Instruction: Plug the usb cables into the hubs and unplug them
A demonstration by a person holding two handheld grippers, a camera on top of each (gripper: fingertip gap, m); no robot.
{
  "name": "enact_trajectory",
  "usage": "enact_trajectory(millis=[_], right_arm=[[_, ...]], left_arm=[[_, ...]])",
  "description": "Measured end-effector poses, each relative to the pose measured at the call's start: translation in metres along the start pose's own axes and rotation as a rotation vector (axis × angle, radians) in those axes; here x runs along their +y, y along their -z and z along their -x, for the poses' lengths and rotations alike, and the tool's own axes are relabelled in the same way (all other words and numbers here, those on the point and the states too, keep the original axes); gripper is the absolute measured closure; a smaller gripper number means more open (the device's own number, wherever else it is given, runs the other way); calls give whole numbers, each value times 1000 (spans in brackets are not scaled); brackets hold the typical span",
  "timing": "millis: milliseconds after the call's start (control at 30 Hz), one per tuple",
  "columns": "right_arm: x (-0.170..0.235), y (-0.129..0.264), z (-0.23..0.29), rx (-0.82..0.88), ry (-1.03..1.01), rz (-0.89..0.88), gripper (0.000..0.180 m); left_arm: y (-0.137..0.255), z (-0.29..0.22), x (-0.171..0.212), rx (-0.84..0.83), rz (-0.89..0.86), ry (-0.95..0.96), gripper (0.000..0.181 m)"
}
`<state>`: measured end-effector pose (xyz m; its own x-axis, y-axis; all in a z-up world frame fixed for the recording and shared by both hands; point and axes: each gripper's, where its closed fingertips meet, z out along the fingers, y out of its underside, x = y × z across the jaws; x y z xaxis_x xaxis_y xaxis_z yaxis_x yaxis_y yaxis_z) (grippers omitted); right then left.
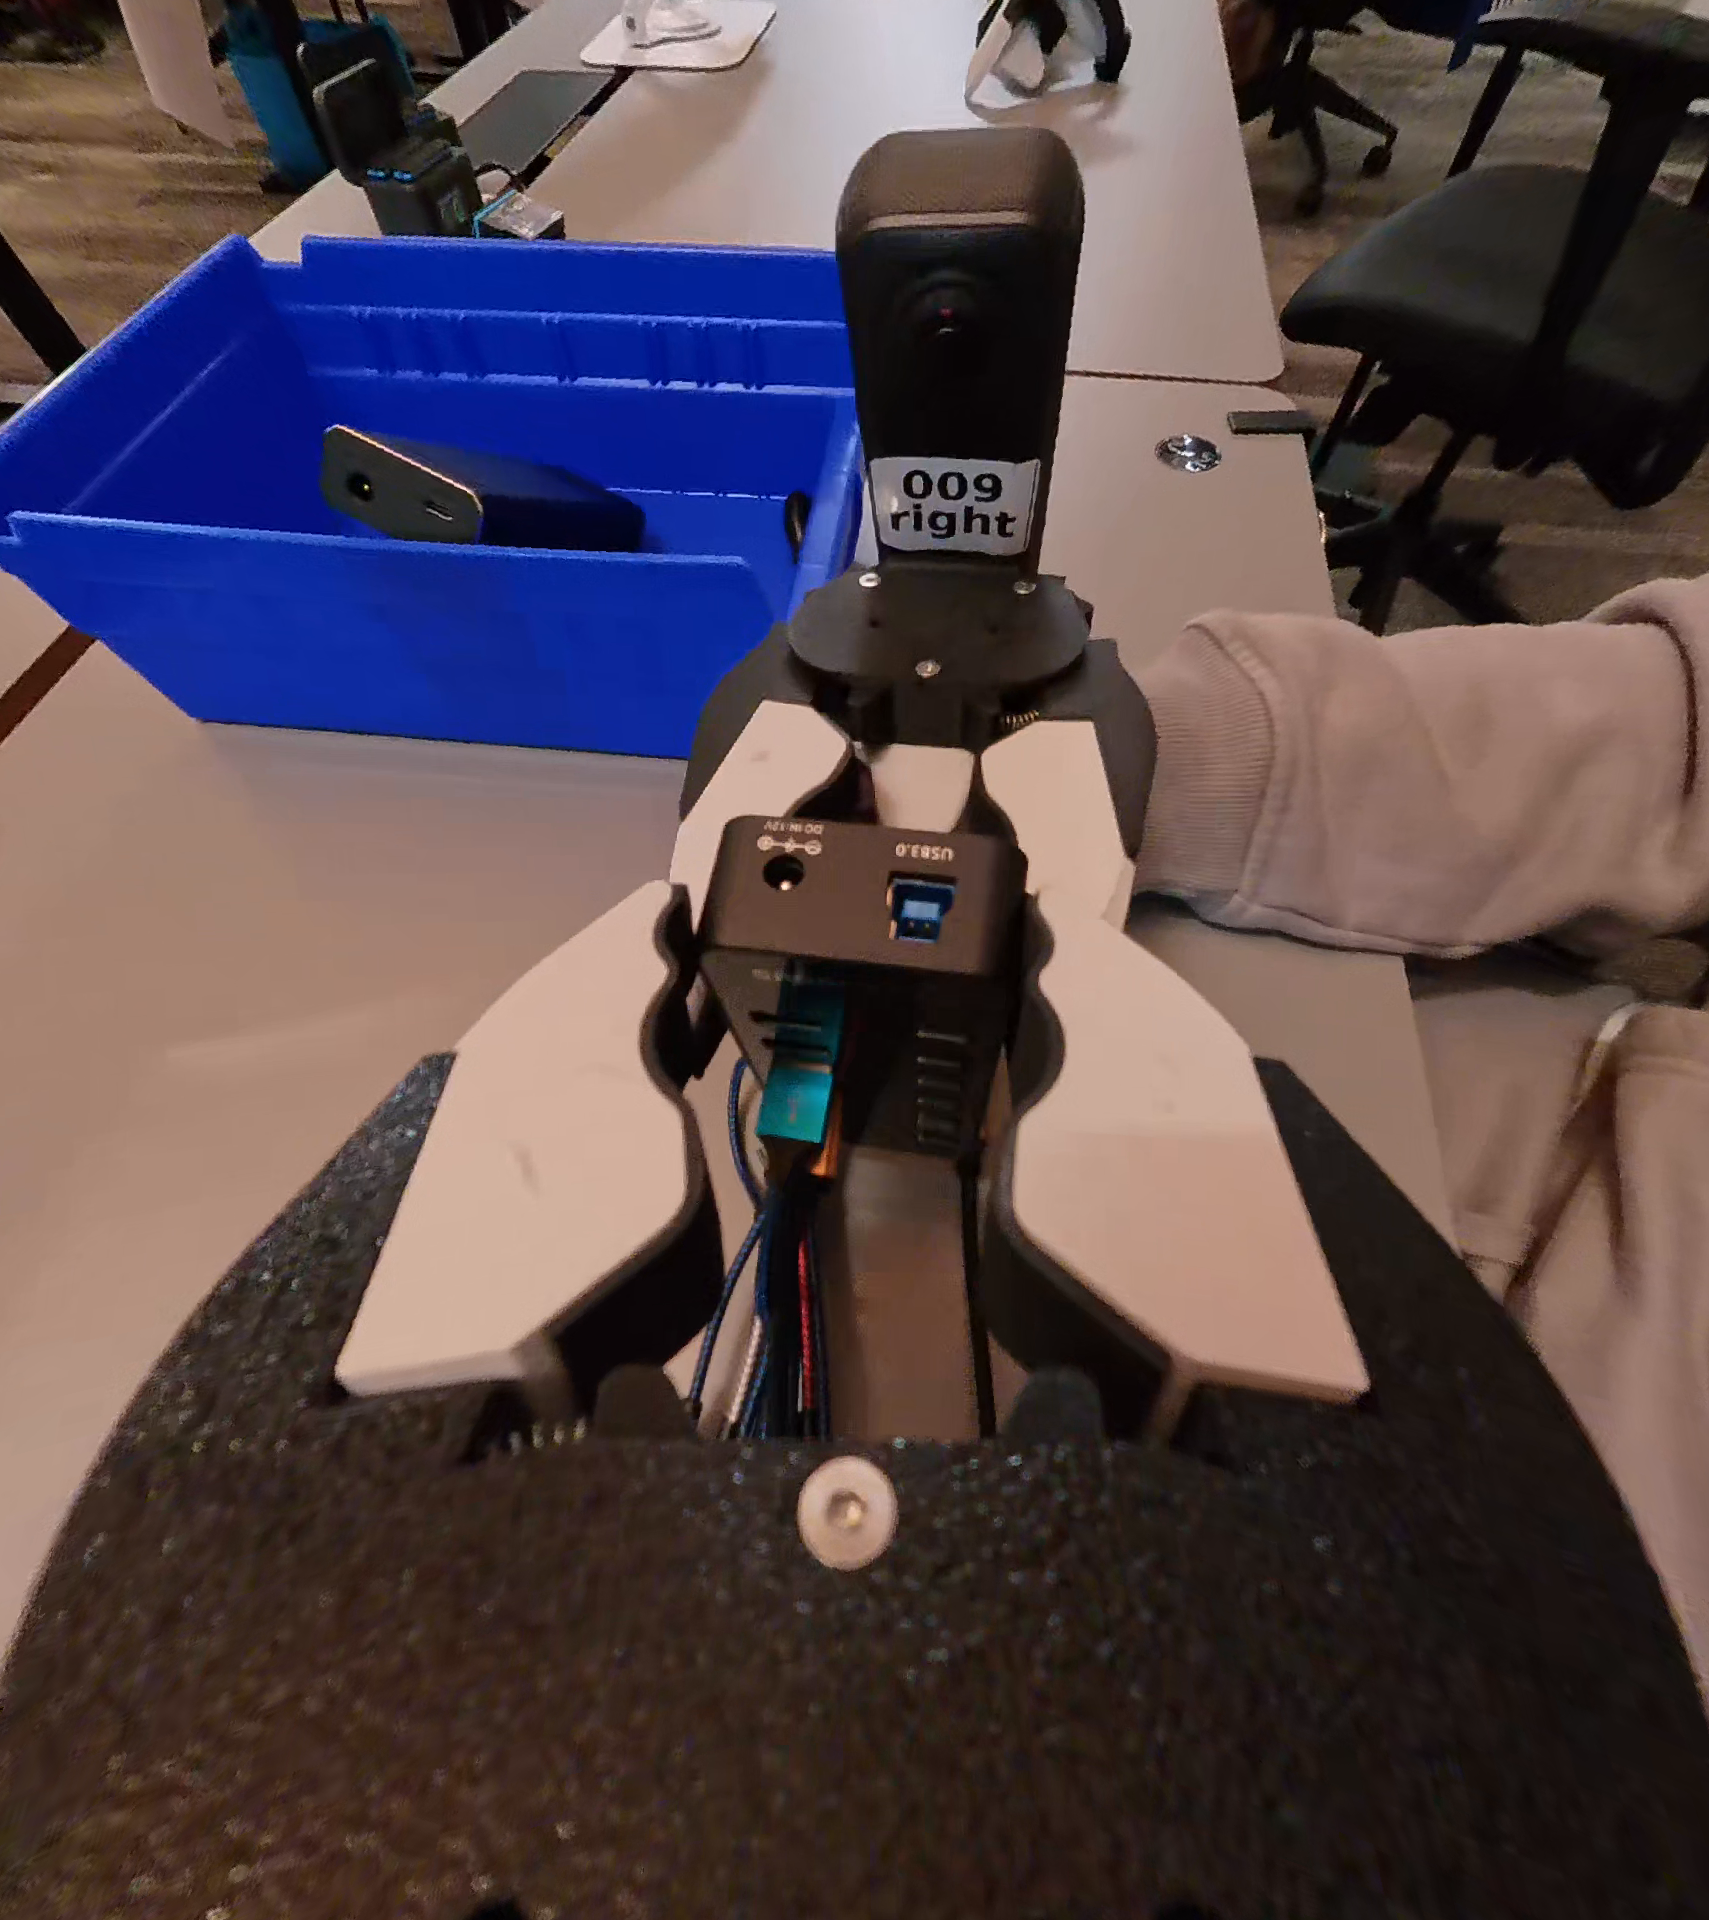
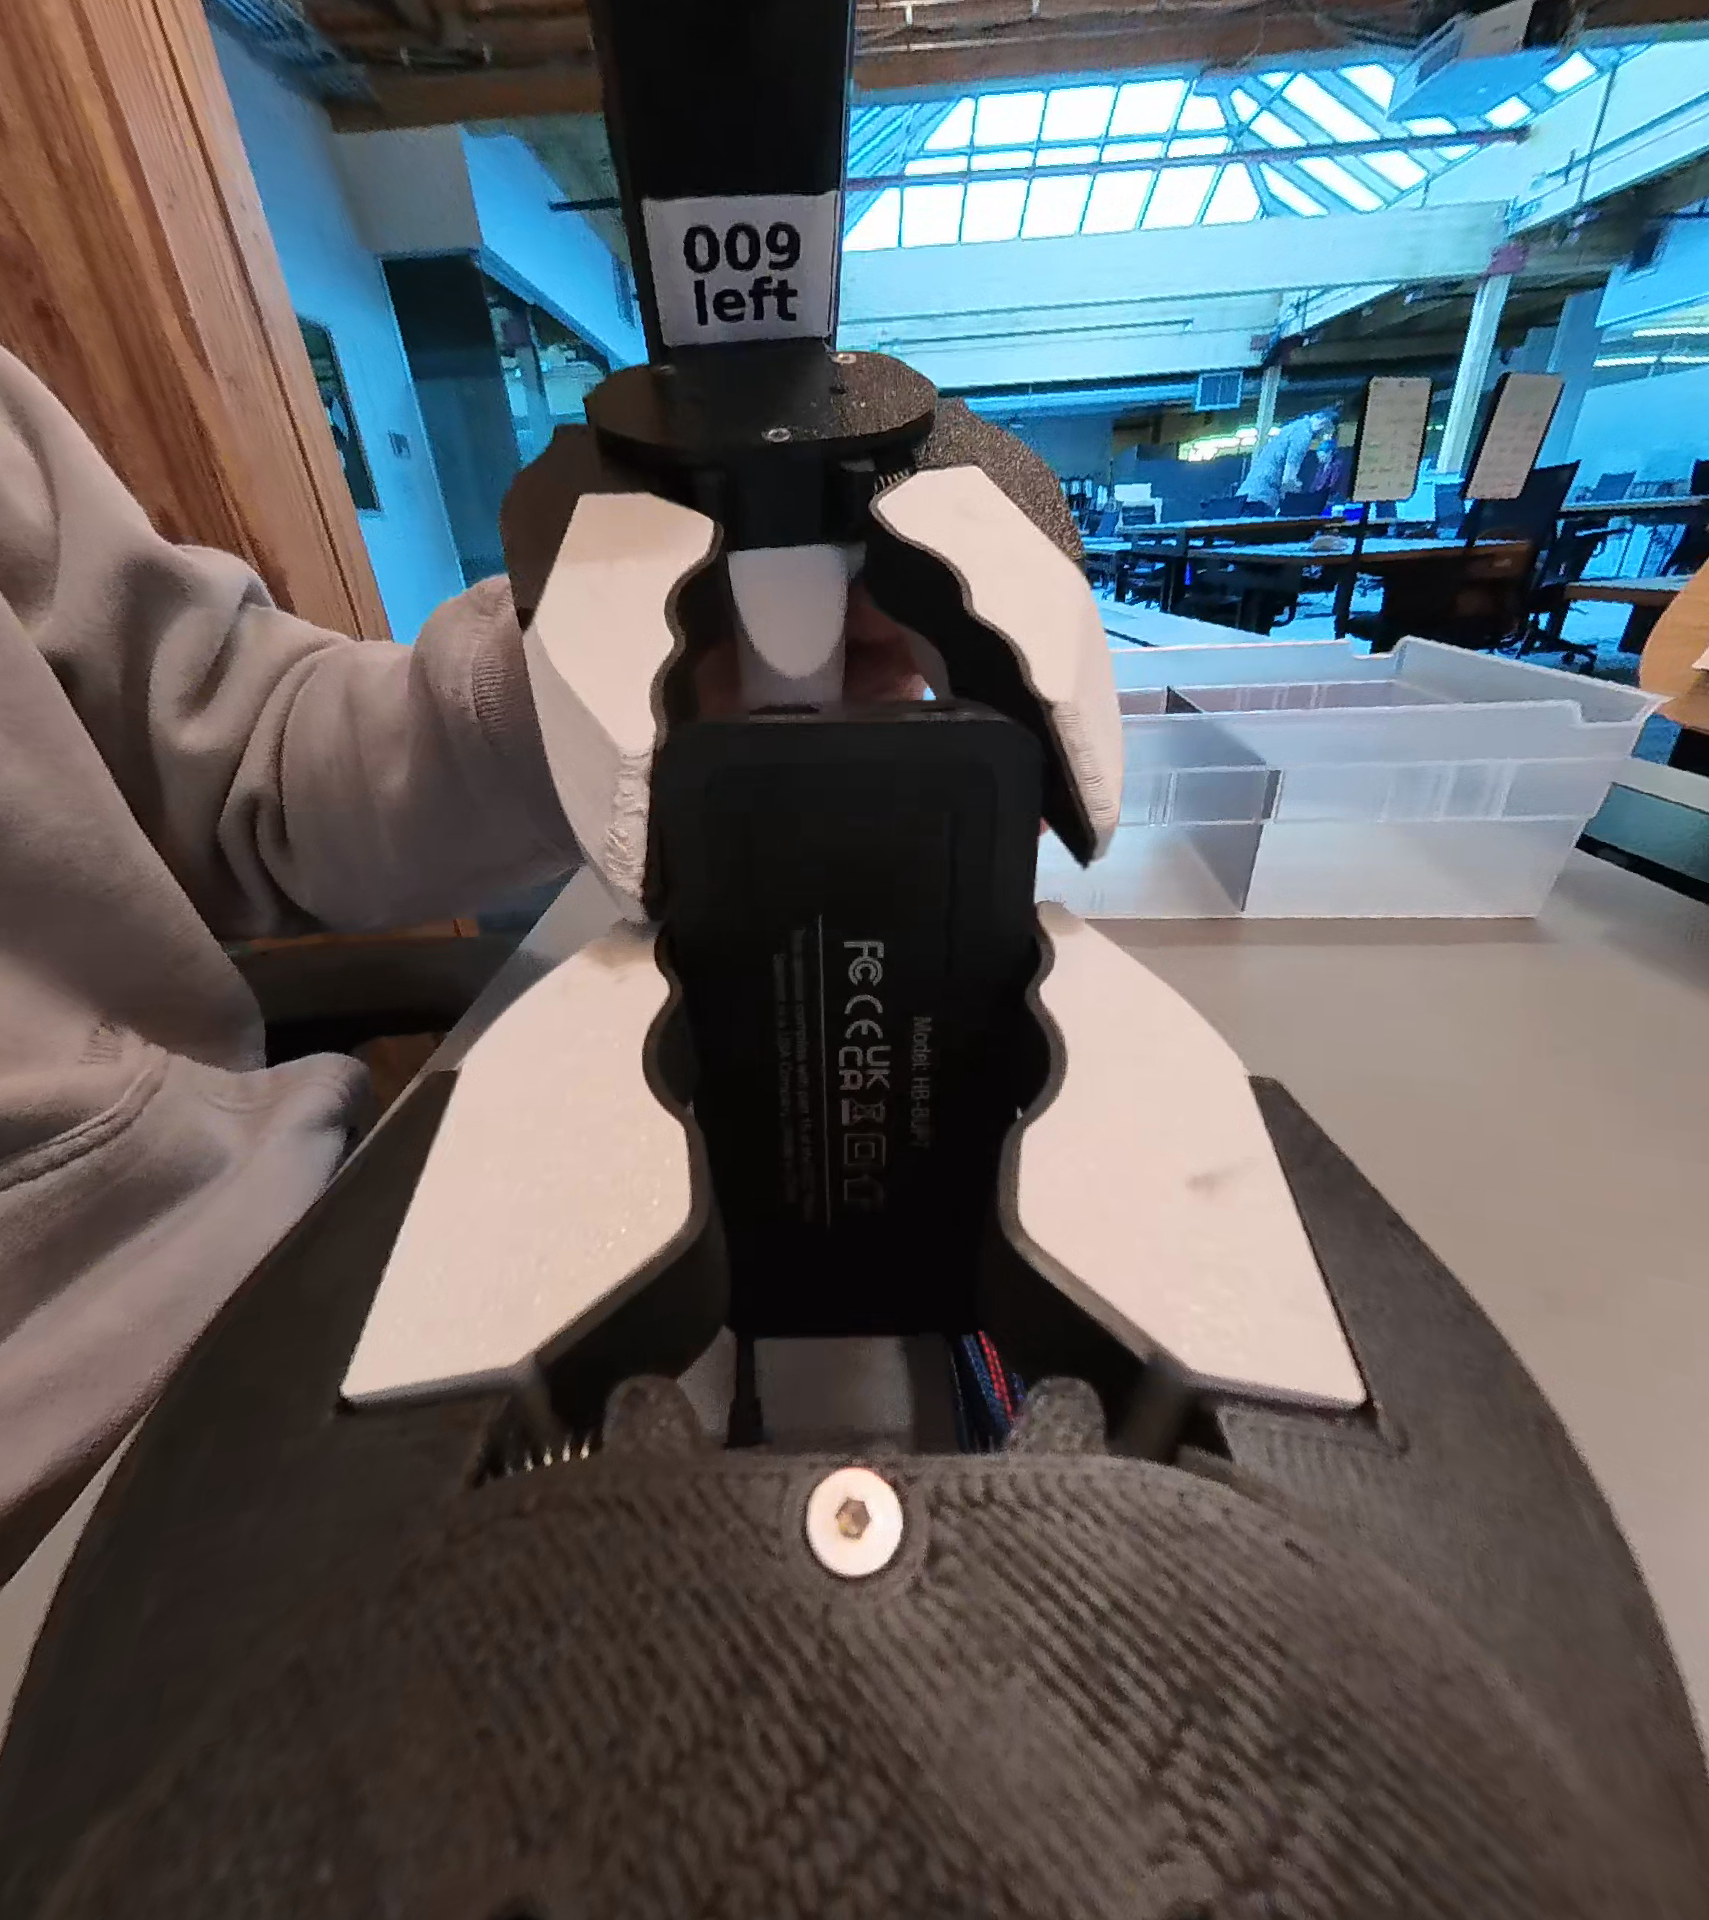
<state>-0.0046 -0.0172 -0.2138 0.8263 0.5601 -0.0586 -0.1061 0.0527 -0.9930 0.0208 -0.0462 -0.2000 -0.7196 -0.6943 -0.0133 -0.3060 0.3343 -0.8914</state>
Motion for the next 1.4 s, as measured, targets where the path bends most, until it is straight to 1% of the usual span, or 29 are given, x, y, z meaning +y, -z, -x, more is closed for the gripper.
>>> enact_trajectory(millis=[133, 200, 267, 333, 367, 400, 467, 500, 533, 600, 633, 700, 767, 800, 833, 900, 967, 1000, 1067, 1167, 1233, 1333, 1400], right_arm=[[-4, 2, 0, -4, 1, -34, 120], [-6, 2, 1, 0, 10, -49, 120], [-1, 2, 0, 17, 28, -2, 118], [7, -1, 1, 27, 46, 60, 107], [8, -3, 2, 26, 49, 66, 106], [8, -5, 0, 44, 56, 67, 106], [11, -6, -4, 69, 75, 103, 116], [12, -5, -4, 79, 85, 117, 116], [8, -4, -4, 79, 87, 103, 116], [-7, 0, -2, 66, 63, 19, 117], [-13, 2, -1, 52, 39, -22, 119], [-21, 8, -1, 46, 31, -61, 119], [-21, 9, 1, 34, 27, -52, 119], [-22, 9, 1, 40, 29, -61, 119], [-24, 9, 3, 27, 23, -63, 120], [-25, 8, 0, 71, 64, -28, 120], [-32, 6, 6, 68, 96, 10, 119], [-36, 6, 5, 99, 130, 48, 119], [-51, 8, 2, 147, 202, 129, 118], [-93, 19, -2, 199, 329, 247, 117], [-134, 35, -13, 272, 394, 283, 120], [-202, 69, -35, 407, 434, 281, 120], [-239, 94, -51, 494, 438, 298, 120]], left_arm=[[0, 0, -3, -11, -9, -27, 122], [-1, -1, -6, -6, 16, -42, 122], [0, -3, -10, 8, 49, -106, 122], [3, -3, -17, 11, 69, -143, 122], [4, -3, -19, 22, 81, -155, 122], [4, -4, -21, 30, 91, -169, 122], [1, -5, -21, 36, 102, -197, 122], [1, -5, -21, 39, 105, -210, 122], [1, -6, -23, 37, 92, -220, 122], [5, -5, -32, 25, 22, -187, 122], [11, -3, -38, 3, -18, -189, 121], [32, 3, -57, -78, -140, -202, 115], [64, 8, -74, -121, -272, -174, 113], [81, 13, -76, -150, -319, -145, 114], [96, 21, -73, -187, -346, -112, 114], [119, 38, -56, -256, -366, -44, 114], [130, 47, -29, -286, -366, 36, 114], [132, 49, -15, -294, -359, 70, 114], [133, 51, 11, -309, -337, 109, 114], [129, 51, 42, -310, -299, 159, 115], [124, 48, 55, -302, -282, 181, 114], [119, 45, 65, -293, -276, 180, 114], [116, 45, 69, -290, -271, 188, 114]])
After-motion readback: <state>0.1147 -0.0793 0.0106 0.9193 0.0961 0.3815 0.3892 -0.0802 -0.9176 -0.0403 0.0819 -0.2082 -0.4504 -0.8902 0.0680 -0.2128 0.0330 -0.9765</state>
